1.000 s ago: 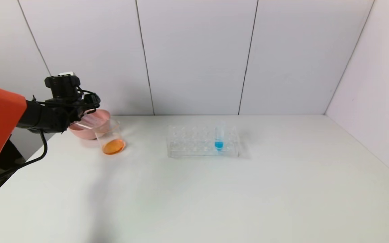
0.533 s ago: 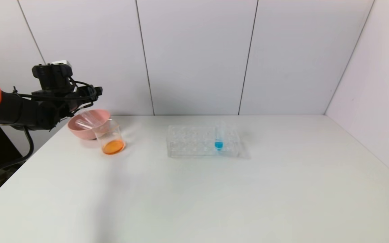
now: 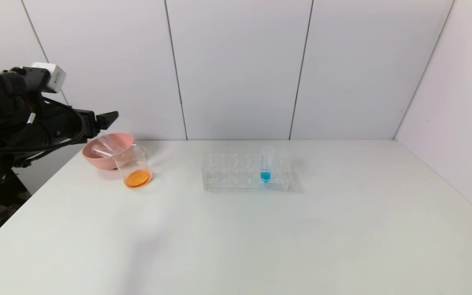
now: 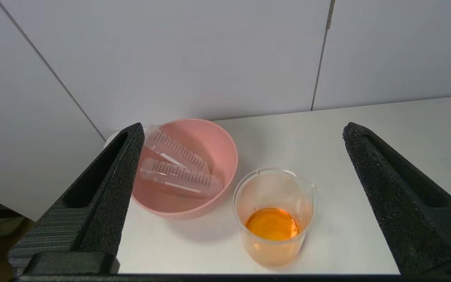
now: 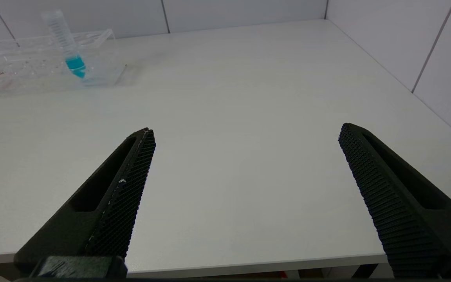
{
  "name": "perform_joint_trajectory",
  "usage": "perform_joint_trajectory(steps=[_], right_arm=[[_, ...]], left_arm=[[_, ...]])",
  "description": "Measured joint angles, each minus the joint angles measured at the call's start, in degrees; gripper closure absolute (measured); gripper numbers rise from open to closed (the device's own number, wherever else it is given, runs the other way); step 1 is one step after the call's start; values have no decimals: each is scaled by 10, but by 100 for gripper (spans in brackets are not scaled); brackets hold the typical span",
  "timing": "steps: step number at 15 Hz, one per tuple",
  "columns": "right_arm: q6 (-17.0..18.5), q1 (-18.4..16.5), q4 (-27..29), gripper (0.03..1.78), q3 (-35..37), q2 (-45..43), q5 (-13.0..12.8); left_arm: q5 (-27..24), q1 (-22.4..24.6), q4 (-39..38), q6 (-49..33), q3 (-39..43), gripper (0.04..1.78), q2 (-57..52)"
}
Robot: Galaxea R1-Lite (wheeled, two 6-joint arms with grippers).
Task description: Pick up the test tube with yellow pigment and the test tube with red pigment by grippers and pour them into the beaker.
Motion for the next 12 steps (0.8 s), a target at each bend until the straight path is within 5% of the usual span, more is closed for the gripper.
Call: perform_joint_trajectory(steps=[12], right_arm=[[0,0,0,10,0,0,0]], left_arm=[[53,2,64,45,216,6,-436]])
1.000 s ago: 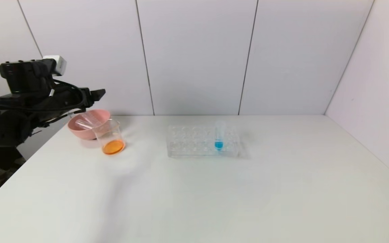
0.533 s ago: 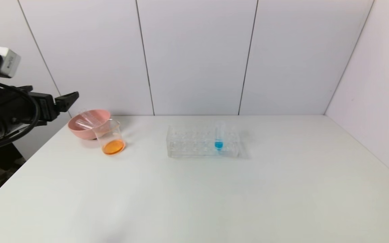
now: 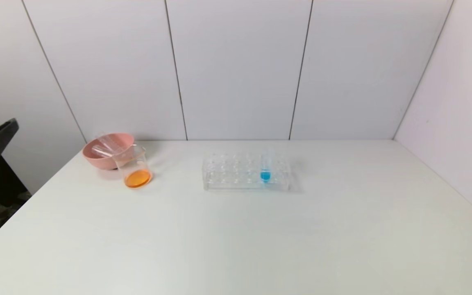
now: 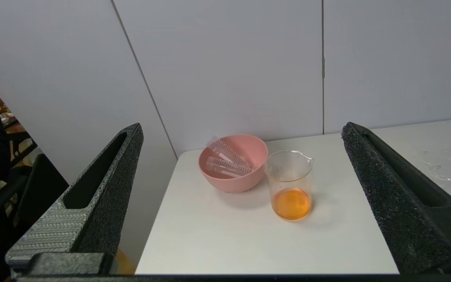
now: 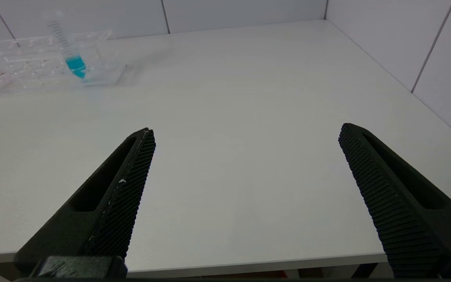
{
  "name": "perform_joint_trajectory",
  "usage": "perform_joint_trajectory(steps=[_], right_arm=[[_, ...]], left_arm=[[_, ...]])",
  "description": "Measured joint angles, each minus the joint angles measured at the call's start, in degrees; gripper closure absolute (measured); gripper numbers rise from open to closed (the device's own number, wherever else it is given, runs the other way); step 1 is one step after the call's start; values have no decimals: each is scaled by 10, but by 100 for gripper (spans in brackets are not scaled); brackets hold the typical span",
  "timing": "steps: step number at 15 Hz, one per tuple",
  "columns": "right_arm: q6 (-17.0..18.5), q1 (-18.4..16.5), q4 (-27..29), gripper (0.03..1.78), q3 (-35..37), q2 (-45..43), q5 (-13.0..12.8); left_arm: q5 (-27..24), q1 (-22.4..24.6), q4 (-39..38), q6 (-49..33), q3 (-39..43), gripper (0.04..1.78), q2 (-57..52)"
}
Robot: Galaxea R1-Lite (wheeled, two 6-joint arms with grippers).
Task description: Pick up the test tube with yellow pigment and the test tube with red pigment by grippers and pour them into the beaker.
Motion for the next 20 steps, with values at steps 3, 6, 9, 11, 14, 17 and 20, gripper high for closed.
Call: perform_joint_trajectory(steps=[3,6,9,11,14,17,20], right_arm=[[0,0,0,10,0,0,0],[0,0,0,10,0,0,0],[0,0,0,10,0,0,0],[0,0,0,10,0,0,0],[0,0,0,10,0,0,0],[0,0,0,10,0,0,0],[0,0,0,10,0,0,0]], left_arm=[[-13,-1,109,1,8,6,-148],[-22,-2,227,0,10,6,-275],[-25,-12,263,-2,42,6,-362],[-34,-19,271,-2,74,6,-417],[-39,-23,258,-21,147,6,-466],[-37,-25,218,-57,233,6,-482],[-14,-25,284,-106,288,6,-487]])
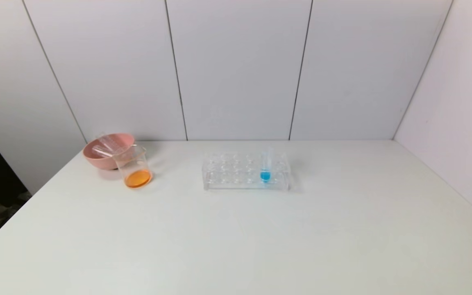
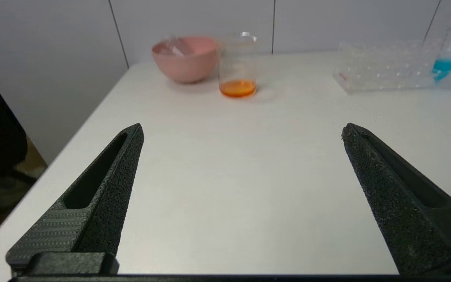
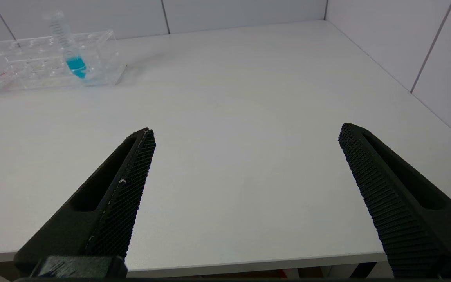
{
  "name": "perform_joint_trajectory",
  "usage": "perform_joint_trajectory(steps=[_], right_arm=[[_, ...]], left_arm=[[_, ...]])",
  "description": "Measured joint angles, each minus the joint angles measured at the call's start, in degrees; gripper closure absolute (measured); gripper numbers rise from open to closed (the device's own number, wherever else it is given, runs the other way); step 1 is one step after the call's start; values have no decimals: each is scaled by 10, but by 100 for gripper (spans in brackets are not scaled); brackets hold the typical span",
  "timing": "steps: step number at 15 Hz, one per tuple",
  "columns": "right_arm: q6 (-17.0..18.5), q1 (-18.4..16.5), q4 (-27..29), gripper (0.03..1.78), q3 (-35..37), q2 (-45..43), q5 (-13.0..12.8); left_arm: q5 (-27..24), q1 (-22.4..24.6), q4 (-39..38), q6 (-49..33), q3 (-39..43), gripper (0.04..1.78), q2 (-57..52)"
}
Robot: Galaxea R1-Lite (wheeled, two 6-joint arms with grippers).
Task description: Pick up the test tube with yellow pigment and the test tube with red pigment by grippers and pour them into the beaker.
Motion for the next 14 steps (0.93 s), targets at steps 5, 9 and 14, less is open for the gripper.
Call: perform_joint_trajectory(steps=[5,9,14], right_arm=[[0,0,0,10,0,0,0],[0,0,0,10,0,0,0],[0,0,0,10,0,0,0]], left_arm=[[6,0,59,-33,-2,6,0],[5,0,35,-33,5,6,0],[7,0,23,-38,10,6,0]])
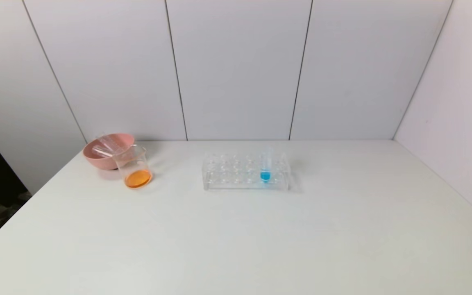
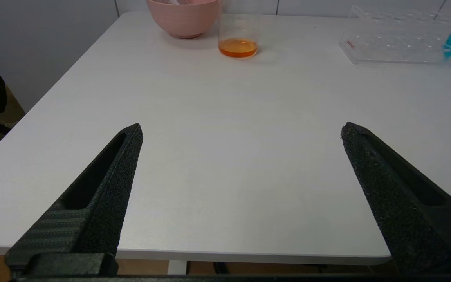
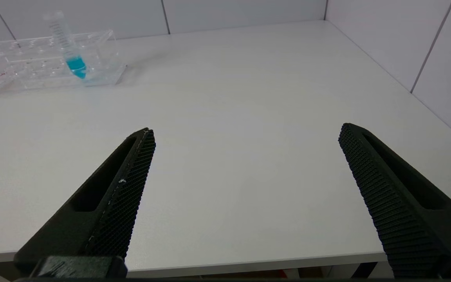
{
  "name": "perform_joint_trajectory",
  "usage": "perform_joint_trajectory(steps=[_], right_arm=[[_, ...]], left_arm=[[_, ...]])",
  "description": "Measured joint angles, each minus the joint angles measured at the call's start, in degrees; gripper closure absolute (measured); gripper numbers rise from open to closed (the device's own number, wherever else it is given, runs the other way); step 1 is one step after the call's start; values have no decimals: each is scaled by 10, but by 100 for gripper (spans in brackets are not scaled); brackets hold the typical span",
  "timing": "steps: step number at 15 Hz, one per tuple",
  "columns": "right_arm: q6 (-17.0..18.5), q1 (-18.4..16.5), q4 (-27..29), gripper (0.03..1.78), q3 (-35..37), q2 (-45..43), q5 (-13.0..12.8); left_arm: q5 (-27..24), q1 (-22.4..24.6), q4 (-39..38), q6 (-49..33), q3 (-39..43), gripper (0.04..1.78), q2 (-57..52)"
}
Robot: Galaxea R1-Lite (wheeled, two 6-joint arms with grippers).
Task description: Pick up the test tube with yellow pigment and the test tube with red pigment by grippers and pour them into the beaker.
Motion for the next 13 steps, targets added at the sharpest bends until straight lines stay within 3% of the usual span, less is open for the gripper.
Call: perform_joint_trajectory(steps=[13], right_arm=[[-1,0,0,10,0,0,0]], left_arm=[[0,0,0,0,0,6,0]])
